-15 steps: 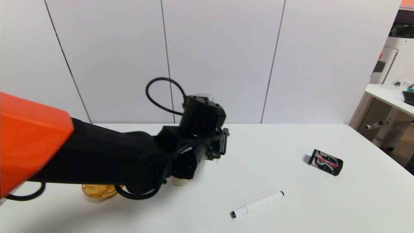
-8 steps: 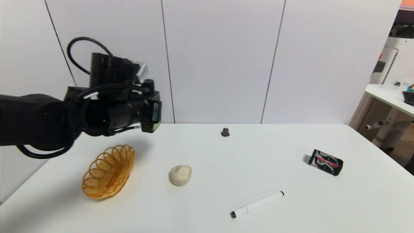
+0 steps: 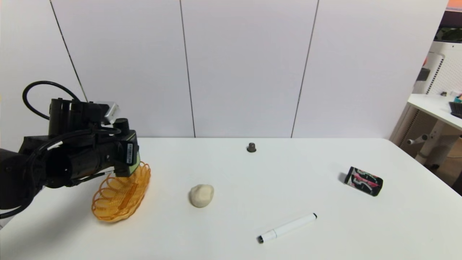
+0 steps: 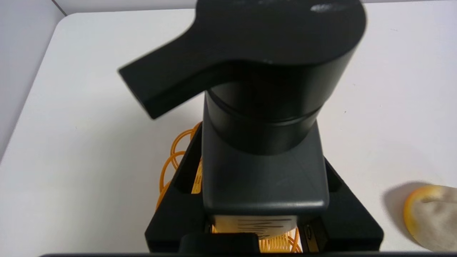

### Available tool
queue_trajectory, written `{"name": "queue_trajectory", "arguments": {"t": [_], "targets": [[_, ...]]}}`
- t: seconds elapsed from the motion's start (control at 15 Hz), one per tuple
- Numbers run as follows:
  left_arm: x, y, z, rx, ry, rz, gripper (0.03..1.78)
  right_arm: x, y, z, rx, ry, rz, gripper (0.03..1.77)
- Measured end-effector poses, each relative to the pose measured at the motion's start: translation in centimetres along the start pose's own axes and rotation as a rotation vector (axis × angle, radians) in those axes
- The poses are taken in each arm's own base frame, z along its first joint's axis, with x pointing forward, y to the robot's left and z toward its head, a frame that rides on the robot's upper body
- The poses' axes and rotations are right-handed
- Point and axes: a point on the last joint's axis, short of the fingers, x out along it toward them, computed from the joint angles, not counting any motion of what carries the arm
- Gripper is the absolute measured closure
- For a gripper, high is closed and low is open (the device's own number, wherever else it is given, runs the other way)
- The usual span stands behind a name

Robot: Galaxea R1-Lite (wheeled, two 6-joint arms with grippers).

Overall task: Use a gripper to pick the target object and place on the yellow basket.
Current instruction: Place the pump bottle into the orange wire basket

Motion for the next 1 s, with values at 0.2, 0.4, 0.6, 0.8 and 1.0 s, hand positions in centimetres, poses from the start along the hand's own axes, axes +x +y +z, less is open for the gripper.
{"name": "queue_trajectory", "arguments": {"t": [0.2, 0.4, 0.6, 0.8, 1.0], "targets": [[0.1, 0.5, -1.5, -0.057, -0.026, 0.012, 1.18, 0.0, 0.0, 0.0, 0.000, 0.000, 0.000, 0.11], [0.4, 0.6, -2.4, -0.055, -0.002, 0.017, 1.18, 0.0, 0.0, 0.0, 0.000, 0.000, 0.000, 0.10], [0.9, 0.6, -3.1, -0.050, 0.022, 0.019, 1.18, 0.0, 0.0, 0.0, 0.000, 0.000, 0.000, 0.10], [1.4, 0.5, -3.7, -0.048, 0.033, 0.020, 1.18, 0.0, 0.0, 0.0, 0.000, 0.000, -0.001, 0.10], [1.7, 0.4, -4.4, -0.044, 0.048, 0.020, 1.18, 0.0, 0.0, 0.0, 0.000, 0.000, 0.000, 0.10]]}}
